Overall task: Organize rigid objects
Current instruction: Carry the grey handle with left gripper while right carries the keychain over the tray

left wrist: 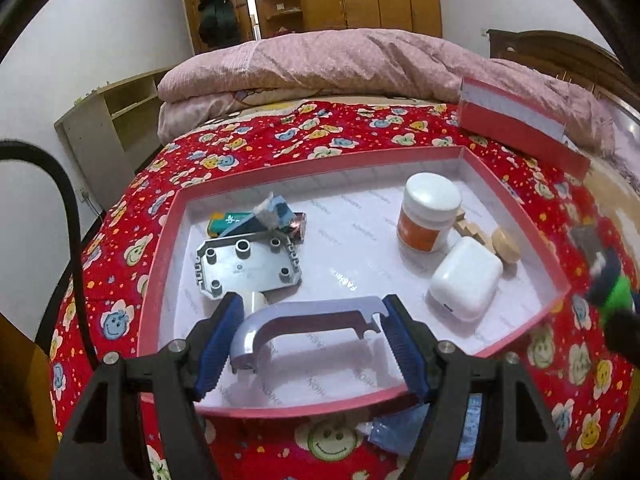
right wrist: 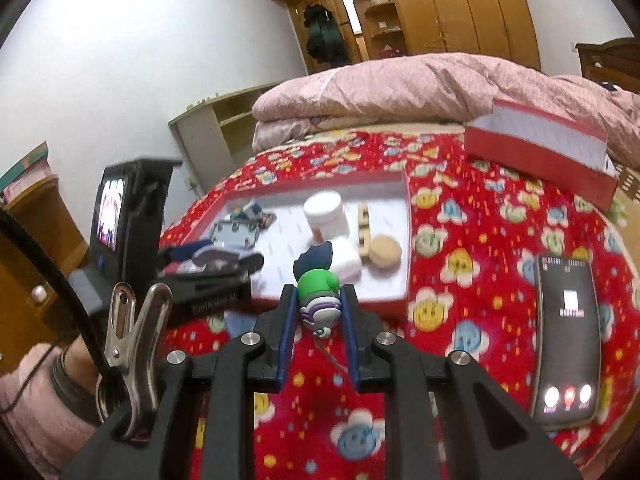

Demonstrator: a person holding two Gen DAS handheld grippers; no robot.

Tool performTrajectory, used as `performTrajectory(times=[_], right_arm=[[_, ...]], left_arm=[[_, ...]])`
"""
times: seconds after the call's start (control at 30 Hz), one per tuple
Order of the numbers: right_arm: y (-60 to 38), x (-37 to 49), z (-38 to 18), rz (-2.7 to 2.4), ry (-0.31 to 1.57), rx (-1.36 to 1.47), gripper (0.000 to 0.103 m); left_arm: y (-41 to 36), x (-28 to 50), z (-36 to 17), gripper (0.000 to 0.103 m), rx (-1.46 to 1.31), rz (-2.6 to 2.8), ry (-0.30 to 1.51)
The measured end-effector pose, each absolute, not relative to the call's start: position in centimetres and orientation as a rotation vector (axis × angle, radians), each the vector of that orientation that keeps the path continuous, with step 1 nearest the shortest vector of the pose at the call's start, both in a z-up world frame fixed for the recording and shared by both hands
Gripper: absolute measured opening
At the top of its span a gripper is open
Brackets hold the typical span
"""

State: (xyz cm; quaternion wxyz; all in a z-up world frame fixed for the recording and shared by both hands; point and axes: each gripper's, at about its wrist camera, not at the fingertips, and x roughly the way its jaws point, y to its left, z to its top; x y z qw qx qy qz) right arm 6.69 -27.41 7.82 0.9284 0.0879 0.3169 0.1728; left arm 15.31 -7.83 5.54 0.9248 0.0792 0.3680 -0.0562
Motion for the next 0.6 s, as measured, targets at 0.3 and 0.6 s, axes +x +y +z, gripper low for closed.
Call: performTrajectory(times=[0.3, 0.6], right_arm=[[-27.7, 8.3, 8.3, 0.332, 0.639, 0.196, 0.022], [-27.9, 9.4, 8.3, 0.314, 0.642, 0.23, 0.022]], left_arm=[[-7.3, 16.7, 6.2, 0.075, 0.135, -0.118, 0.76], [-8.0, 17.8, 6.0, 0.075, 0.171, -0.144, 0.77]])
